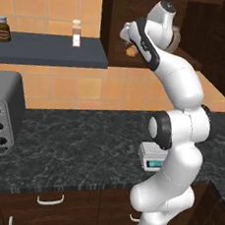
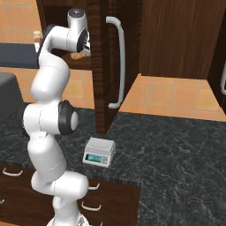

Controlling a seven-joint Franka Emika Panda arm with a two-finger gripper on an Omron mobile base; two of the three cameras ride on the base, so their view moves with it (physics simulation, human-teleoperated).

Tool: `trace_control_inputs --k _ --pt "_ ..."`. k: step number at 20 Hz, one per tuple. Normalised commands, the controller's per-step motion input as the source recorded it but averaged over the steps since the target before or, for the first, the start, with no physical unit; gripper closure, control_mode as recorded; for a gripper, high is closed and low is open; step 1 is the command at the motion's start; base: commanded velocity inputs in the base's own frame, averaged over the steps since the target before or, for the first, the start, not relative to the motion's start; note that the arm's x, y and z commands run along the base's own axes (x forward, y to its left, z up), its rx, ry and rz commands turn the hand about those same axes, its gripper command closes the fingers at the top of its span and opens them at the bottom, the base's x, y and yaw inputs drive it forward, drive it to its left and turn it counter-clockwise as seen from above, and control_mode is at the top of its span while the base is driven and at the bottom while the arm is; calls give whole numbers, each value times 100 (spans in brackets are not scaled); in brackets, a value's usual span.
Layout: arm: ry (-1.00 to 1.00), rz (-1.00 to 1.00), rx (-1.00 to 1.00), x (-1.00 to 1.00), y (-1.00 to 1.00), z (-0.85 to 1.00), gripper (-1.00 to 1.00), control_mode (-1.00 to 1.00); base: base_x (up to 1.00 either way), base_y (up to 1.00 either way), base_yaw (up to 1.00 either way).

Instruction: Pick the bar and place it on the digital scale for weighing, and close the cabinet.

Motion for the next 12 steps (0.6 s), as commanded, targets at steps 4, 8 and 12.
trace_control_inputs --k 4,8,12 --pt "8 0 0 25 14 -22 -100 -100 0 0 0" --pt "17 0 0 8 17 -58 100 -100 0 0 0" --pt "35 0 -4 0 13 -99 100 -100 0 0 0"
